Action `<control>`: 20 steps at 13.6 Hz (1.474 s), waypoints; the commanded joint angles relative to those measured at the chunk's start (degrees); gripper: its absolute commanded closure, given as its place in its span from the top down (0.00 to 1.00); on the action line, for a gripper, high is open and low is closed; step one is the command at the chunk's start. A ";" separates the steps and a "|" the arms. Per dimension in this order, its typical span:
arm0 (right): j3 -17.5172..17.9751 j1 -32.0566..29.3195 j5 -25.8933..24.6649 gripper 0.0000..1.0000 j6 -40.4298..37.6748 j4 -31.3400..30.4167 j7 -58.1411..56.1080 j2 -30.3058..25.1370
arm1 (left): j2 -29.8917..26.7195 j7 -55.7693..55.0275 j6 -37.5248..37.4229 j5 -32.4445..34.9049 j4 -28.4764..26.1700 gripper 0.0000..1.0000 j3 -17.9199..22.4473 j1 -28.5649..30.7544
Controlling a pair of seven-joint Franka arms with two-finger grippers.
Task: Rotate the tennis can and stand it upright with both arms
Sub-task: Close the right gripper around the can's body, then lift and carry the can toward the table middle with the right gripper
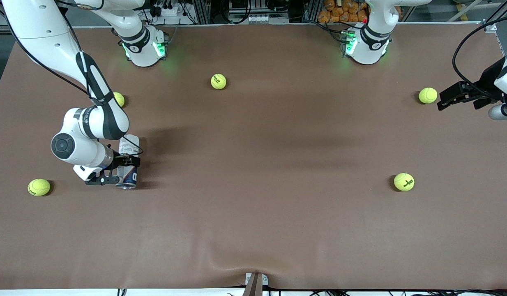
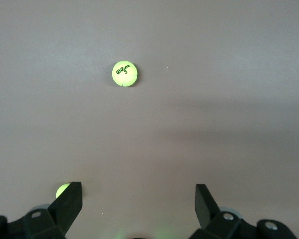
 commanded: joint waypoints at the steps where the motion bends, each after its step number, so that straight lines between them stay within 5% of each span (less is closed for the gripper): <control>1: 0.36 -0.36 -0.84 0.92 0.88 -0.26 0.65 0.45 | 0.51 0.85 -0.88 -0.72 0.68 1.00 -0.24 0.24; 5: 0.36 -0.10 -0.92 0.75 0.88 0.18 0.56 0.72 | 0.61 1.03 -0.71 -0.72 1.39 1.00 -0.24 0.32; 8: 0.45 0.60 -1.01 0.75 -0.61 2.36 0.21 0.46 | 0.52 1.12 -0.88 -0.63 1.92 1.00 -0.15 0.58; 11: 0.45 4.90 -1.01 0.75 -9.98 7.62 0.21 -1.12 | 0.52 1.12 -0.88 -0.63 1.92 1.00 -0.15 0.58; 14: 0.45 13.05 -1.45 0.75 -21.32 17.20 0.48 -0.86 | 0.52 1.20 -0.88 -0.72 1.92 1.00 0.03 0.67; 16: 0.53 18.77 -6.52 0.75 -26.35 23.79 0.04 -0.08 | 0.43 1.20 -0.97 -0.72 1.92 1.00 0.03 0.76; 20: 0.71 32.29 -8.74 0.75 -23.83 25.84 -6.89 0.72 | 0.52 1.20 -0.97 -0.72 1.83 1.00 0.03 0.76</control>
